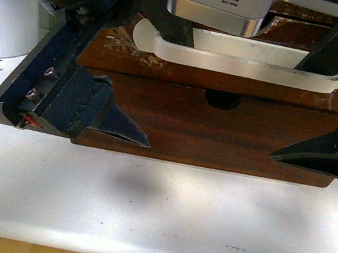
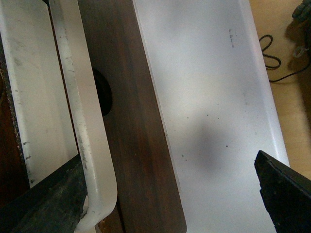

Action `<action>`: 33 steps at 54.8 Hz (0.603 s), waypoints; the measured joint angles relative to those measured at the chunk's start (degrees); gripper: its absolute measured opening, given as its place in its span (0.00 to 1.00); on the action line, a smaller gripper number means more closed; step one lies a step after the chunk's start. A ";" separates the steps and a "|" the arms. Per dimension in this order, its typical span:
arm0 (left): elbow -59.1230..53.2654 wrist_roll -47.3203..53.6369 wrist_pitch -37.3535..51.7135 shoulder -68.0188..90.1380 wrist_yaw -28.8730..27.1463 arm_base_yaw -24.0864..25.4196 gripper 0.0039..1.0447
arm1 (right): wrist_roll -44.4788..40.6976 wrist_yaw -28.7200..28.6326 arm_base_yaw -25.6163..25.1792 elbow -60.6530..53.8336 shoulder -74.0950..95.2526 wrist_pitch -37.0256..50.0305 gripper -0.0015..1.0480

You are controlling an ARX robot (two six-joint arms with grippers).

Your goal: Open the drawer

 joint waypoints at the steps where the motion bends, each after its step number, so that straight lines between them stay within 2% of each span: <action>1: 0.00 0.00 -0.37 -0.09 0.11 0.00 0.94 | -0.11 -0.02 0.07 0.00 0.00 -0.17 0.91; 33: -3.48 3.63 -5.01 -4.76 0.46 -0.81 0.94 | -2.58 -1.77 1.62 -3.10 -4.61 -4.44 0.91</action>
